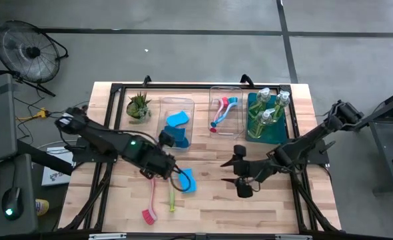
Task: Pick & Place Kitchen Sink Supplies
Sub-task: Put the blue dishwashing sponge into the left transparent bin
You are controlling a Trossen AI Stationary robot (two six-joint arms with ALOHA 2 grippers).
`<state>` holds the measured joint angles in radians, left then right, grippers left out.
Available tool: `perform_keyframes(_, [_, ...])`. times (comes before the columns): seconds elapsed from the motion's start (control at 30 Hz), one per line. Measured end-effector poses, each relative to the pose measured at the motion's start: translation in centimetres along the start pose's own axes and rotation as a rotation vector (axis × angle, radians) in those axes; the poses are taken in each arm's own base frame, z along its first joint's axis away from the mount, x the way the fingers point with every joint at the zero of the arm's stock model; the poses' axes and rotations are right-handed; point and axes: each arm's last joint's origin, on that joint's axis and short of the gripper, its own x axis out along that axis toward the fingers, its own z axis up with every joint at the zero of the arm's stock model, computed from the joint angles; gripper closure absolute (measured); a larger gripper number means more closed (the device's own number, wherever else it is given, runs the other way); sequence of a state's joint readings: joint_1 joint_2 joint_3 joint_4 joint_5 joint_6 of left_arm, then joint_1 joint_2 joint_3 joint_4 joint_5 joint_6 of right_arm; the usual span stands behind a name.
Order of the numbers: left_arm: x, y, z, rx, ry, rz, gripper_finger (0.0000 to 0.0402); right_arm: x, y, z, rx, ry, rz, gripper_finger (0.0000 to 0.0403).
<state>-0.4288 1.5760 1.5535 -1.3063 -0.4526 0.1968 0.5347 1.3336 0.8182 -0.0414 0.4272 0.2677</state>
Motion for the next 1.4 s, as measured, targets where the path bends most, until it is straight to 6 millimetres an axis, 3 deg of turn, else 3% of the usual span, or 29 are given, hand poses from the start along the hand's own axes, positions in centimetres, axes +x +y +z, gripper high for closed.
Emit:
perform_keyframes(0.2, [-0.3, -2.0, -3.4, -0.132, -0.173, 0.007, 0.0011, 1.5, -0.6, 2.9, -0.119, 0.027, 0.025, 0.0167])
perform_keyframes(0.4, [-0.6, -3.9, -5.9, -0.197, -0.358, 0.012, 0.0011, 4.8, -0.5, 5.4, -0.26, 0.168, 0.097, 0.0167])
perform_keyframes(0.73, [-0.6, -6.1, -7.4, -0.234, -0.518, 0.133, 0.0011, 10.5, -0.1, 6.1, -0.251, 0.433, 0.185, 0.0167])
perform_keyframes(0.83, [-0.4, -6.6, -7.4, -0.247, -0.527, 0.169, 0.0011, 11.6, 0.2, 5.6, -0.139, 0.476, 0.16, 0.0167])
perform_keyframes(1.03, [0.2, -7.0, -7.5, -0.292, -0.535, 0.196, 0.0011, 14.0, -0.5, 4.4, 0.3, 0.511, 0.023, 0.0167])
perform_keyframes(1.4, [-0.5, -8.7, -7.7, -0.226, -0.562, 0.203, 0.0011, 17.1, -0.3, 2.9, 0.62, 0.466, -0.039, 0.0167])
